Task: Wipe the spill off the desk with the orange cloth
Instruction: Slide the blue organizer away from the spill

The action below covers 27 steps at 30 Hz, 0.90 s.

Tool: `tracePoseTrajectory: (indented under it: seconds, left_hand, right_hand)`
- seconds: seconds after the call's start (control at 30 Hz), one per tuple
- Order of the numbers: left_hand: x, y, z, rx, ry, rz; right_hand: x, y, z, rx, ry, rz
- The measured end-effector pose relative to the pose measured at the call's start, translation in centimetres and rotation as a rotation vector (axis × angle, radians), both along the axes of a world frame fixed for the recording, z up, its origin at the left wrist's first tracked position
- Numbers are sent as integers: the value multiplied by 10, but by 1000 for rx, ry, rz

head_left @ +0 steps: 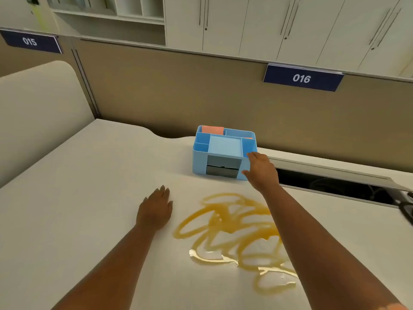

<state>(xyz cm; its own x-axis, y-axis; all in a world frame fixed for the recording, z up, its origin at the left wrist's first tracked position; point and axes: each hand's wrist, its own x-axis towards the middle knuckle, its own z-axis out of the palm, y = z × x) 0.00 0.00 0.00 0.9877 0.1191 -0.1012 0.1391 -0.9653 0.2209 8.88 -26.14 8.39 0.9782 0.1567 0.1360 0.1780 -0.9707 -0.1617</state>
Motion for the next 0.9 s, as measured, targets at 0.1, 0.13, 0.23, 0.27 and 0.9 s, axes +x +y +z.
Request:
tracePoseTrajectory:
  seconds: [0.1,0.13,0.23,0.27,0.9]
  left_hand:
    - [3,0,-3,32,-22,-1]
    - [3,-1,-3,30,-26,-4]
    - [5,1,-4,11,-35,0]
    - [5,1,-3,19,-35,3]
    - [-28,-9,28,-244,-560,202]
  right_hand:
    - [7,-1,-5,11,21,-28]
    - [10,-2,-5,14,19,-36]
    - [17,1,-13,80,-53,-58]
    - [19,3,-13,107,-88,-67]
    - [3,53,18,467,-176,115]
